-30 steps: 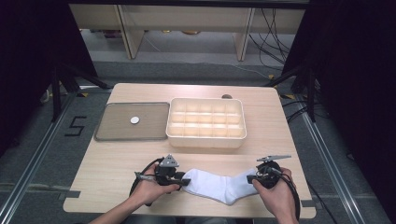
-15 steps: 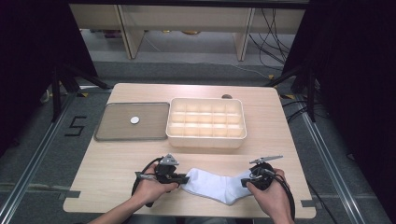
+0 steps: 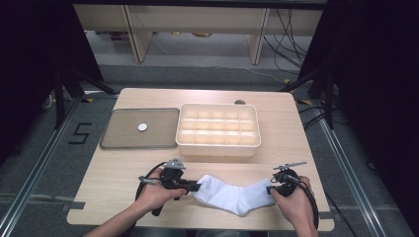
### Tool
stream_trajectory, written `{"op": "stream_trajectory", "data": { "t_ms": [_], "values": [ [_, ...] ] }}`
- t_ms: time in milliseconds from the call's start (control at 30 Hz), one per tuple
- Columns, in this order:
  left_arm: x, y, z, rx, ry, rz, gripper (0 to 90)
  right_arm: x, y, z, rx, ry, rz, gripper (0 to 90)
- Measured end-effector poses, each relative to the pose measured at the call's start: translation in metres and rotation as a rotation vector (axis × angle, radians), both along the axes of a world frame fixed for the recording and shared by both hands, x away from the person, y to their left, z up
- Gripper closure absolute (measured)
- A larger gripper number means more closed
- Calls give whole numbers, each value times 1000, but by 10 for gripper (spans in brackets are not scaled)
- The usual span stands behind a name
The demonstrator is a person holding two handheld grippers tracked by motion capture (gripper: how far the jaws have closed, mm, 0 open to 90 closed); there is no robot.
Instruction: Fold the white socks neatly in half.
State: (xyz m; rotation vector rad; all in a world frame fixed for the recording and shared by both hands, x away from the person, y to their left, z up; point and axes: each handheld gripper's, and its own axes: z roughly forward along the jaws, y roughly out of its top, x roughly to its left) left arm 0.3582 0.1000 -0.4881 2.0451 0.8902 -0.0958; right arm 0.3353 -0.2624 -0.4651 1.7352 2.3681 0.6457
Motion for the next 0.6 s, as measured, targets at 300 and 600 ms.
{"op": "stream_trajectory", "data": {
  "t_ms": [300,600],
  "values": [
    [4,1,9,-36,-3,1,817,4,-1,-8,-9,15,2,900],
    [7,3,16,-43,-13,-13,817,6,-5,5,-11,-34,-34,893]
  ]
}}
